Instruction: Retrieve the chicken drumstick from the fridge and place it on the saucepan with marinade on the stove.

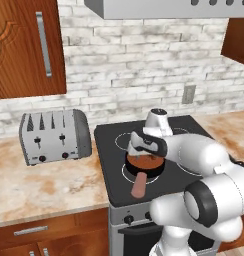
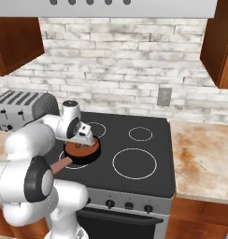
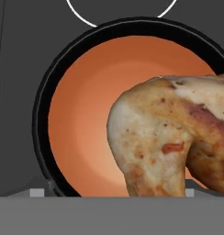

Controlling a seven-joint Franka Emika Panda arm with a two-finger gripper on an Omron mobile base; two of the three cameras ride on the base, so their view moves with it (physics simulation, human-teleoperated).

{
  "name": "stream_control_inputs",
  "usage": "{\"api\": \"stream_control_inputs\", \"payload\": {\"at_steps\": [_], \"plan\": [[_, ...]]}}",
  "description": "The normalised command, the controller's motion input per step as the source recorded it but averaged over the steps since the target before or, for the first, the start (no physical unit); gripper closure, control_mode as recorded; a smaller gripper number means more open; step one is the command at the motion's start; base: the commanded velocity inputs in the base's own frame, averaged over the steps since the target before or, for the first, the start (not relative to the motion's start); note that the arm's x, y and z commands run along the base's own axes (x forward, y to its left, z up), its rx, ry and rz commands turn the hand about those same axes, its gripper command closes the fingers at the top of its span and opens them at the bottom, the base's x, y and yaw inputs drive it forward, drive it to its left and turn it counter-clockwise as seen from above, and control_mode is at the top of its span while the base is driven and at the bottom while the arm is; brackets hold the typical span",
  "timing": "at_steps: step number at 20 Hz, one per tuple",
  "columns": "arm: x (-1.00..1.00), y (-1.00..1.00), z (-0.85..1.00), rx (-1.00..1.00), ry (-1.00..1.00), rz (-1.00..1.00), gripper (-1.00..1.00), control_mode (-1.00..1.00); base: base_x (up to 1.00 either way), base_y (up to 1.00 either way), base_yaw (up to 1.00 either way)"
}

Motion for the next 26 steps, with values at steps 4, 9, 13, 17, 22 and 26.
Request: {"api": "stream_control_inputs", "payload": {"at_steps": [4, 9, 13, 17, 22, 26], "plan": [[0.23, -0.09, 0.00, 0.05, 0.16, 0.00, -1.00, -1.00, 0.00, 0.00, 0.00], [0.21, -0.03, 0.00, 0.02, 0.12, 0.00, -1.00, -1.00, 0.00, 0.00, 0.00], [0.04, 0.00, 0.00, 0.00, -0.04, 0.00, -1.00, -1.00, 0.00, 0.00, 0.00], [0.00, 0.00, 0.00, 0.00, 0.00, 0.00, -1.00, -1.00, 0.00, 0.00, 0.00], [-0.01, 0.02, -0.09, 0.00, 0.02, 0.00, -1.00, -1.00, 0.00, 0.00, 0.00], [-0.21, 0.18, -0.38, 0.00, -0.06, 0.00, -1.00, -1.00, 0.00, 0.00, 0.00]]}}
